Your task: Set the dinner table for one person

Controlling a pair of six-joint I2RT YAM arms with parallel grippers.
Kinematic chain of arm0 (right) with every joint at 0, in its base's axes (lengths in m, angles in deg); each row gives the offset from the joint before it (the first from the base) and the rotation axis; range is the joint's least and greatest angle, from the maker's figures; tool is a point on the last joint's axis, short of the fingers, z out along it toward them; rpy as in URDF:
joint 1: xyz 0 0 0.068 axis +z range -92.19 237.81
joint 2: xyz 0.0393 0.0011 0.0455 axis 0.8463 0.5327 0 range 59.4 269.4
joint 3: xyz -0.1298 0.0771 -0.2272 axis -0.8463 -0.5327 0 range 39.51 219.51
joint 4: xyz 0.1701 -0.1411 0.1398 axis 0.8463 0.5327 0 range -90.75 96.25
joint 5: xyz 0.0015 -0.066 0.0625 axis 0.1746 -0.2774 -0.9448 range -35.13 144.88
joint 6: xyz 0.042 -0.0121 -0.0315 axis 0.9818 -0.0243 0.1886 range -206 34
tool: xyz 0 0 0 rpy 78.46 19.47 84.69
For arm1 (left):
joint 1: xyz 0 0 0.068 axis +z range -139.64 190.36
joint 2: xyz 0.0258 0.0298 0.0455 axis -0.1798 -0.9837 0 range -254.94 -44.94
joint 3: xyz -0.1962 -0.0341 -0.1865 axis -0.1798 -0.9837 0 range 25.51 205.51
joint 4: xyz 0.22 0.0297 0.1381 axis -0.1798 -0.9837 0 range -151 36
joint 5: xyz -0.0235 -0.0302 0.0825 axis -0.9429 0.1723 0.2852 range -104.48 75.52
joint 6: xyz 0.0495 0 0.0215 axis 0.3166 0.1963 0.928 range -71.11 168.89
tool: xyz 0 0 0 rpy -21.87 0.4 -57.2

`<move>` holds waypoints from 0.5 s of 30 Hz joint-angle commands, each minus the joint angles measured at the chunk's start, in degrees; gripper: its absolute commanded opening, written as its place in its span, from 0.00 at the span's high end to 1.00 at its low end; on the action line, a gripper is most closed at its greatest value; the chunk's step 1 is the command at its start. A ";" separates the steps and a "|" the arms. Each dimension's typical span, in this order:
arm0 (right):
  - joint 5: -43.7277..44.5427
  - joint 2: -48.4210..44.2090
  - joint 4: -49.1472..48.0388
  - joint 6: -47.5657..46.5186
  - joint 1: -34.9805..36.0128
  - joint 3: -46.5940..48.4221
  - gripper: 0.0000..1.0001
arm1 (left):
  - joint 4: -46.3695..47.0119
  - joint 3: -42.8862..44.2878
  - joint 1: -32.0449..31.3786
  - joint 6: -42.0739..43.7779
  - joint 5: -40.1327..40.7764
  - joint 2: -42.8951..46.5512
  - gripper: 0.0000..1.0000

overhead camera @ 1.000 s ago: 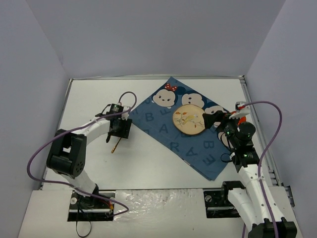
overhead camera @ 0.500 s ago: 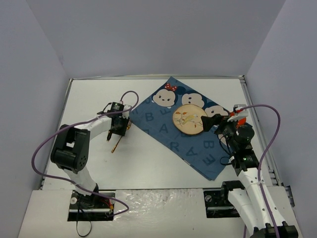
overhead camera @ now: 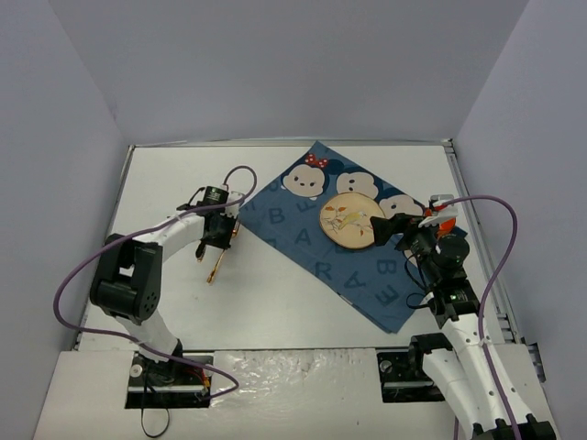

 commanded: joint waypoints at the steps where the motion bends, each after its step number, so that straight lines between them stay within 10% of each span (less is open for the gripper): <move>1: 0.49 -0.63 -2.46 -0.16 1.24 1.79 0.00 | -3.06 8.45 -1.96 1.02 1.64 7.84 1.00; 15: -0.89 -2.98 5.13 0.65 1.59 5.51 0.00 | -12.22 46.22 -10.40 7.25 -0.70 -15.65 1.00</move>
